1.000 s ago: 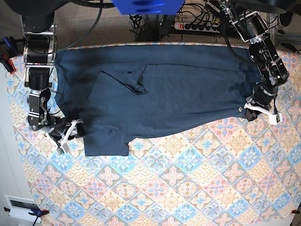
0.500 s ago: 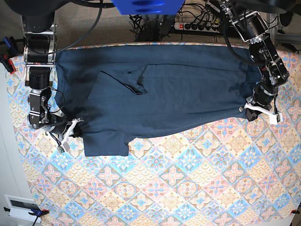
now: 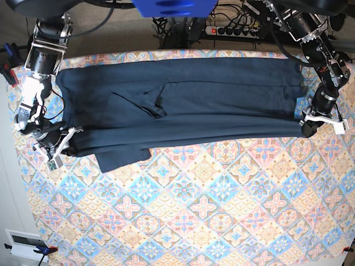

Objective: Layout the t-shirt on the table in an organized manner, then fold the t-shirt properly
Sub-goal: 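Grasp the hem with both grippers and fold it up onto the collar edge, then regrasp the folded end with the right gripper and tuck the loose sleeve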

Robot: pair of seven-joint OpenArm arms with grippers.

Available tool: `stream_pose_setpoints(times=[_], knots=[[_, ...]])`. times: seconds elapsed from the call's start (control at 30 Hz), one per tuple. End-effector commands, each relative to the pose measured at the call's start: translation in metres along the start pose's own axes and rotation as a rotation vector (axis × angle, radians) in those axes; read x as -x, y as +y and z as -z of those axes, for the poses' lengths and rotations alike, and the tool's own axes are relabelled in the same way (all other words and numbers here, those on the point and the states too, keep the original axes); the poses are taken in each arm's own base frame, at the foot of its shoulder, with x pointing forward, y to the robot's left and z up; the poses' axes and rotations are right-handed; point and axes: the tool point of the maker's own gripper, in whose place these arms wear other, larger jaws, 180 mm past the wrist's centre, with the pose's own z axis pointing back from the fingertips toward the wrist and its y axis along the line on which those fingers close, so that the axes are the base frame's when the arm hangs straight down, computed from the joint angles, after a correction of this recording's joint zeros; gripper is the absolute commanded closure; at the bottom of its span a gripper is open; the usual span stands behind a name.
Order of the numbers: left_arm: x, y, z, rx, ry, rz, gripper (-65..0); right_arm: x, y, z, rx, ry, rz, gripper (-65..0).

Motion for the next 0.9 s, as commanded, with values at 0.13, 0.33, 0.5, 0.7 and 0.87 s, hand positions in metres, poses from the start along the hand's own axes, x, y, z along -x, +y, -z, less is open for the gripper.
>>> stream_pose_setpoints(times=[0.13,0.33,0.5,0.7,0.87], knots=[[-0.025,-0.014,-0.024,0.047,-0.071,0.067,0.0,-0.004,-0.007,-0.044,0.087,-0.02,-0.098,-0.8],[-0.018,-0.021,-0.038,0.056,-0.056,0.097,0.0,0.01,0.013,-0.081,0.088,-0.017,-0.137,-0.7],[-0.004,-0.011,-0.045,0.03,-0.02,0.098,0.0,0.041,0.023,-0.094,0.064,0.047,-0.114,-0.7],[0.013,0.0,-0.053,-0.001,0.029,0.096,0.0,0.068,0.032,-0.097,0.039,0.111,-0.103,-0.9],[0.021,0.008,-0.056,-0.029,0.057,0.105,0.0,0.09,0.039,-0.101,0.021,0.163,-0.093,-1.2]])
